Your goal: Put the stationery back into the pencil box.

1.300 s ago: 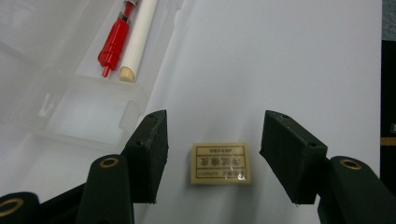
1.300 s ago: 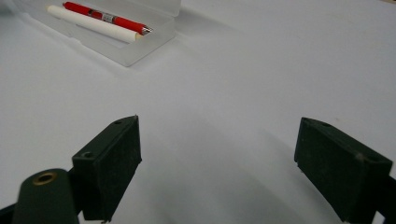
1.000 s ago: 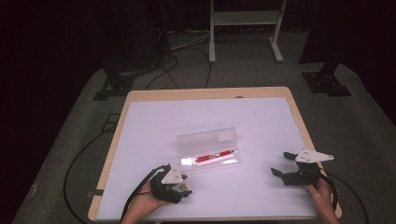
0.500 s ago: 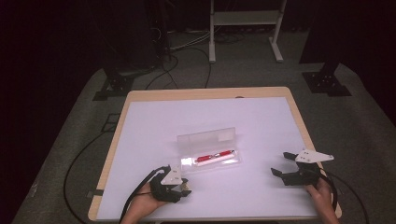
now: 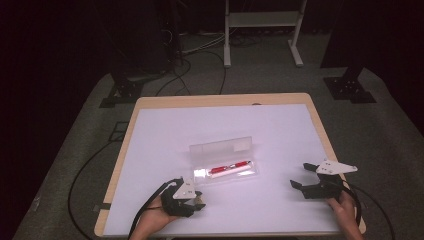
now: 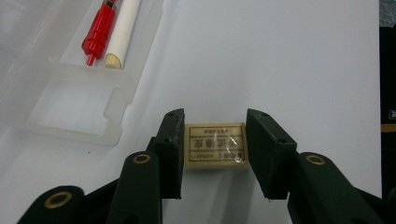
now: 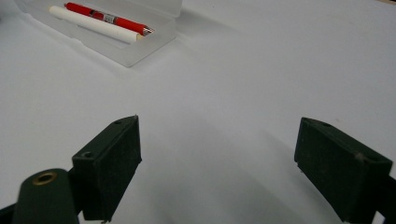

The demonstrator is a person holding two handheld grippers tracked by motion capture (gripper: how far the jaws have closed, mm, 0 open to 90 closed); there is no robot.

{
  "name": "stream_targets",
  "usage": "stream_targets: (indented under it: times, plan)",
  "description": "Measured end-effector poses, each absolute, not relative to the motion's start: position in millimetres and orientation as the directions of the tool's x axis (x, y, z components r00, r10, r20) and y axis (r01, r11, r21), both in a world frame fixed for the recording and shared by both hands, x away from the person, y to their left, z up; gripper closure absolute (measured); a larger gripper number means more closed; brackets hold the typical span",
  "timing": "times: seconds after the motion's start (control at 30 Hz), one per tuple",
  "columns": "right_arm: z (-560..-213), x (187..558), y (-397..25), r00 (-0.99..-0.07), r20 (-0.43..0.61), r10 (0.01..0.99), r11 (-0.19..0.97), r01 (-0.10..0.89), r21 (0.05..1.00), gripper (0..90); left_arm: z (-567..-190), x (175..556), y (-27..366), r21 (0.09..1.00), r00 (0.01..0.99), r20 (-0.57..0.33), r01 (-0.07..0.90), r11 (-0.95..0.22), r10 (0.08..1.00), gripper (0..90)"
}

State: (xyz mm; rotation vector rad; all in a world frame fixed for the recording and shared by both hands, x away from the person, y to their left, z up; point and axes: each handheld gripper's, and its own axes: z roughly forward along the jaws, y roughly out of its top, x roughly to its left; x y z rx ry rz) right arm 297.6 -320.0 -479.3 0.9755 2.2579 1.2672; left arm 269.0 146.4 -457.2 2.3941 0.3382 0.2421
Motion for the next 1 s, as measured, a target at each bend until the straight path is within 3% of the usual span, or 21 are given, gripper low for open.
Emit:
stream_targets:
  times: [1.0]
  plan:
    - [-479, 297, -321, -0.692, 0.015, 0.722, 0.350, 0.384, 0.854, 13.8, -433, 284, 146, 0.692, 0.938, 0.135, 0.142, -0.708, 0.320, 59.0]
